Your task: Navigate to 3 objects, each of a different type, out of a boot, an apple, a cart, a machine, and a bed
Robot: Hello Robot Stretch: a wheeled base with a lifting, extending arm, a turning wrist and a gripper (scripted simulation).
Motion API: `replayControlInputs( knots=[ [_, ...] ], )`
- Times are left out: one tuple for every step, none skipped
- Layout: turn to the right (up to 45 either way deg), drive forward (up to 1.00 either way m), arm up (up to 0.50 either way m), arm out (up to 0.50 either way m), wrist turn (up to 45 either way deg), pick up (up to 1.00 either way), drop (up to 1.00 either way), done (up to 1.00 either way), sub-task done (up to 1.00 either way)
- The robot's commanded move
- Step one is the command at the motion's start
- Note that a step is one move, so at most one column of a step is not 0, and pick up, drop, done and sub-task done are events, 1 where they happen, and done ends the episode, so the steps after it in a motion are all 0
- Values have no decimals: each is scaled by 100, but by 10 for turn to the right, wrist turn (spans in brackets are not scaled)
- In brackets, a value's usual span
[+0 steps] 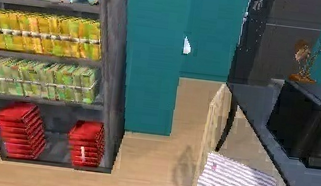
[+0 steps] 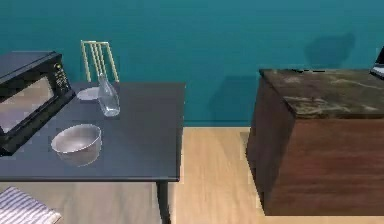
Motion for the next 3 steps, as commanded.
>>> replayControlInputs(
  knots=[
    [-450, 0, 0, 0, 0, 0, 0, 0, 0],
    [-450, 0, 0, 0, 0, 0, 0, 0, 0],
    [-30, 0, 0, 0, 0, 0, 0, 0, 0]
  ],
)
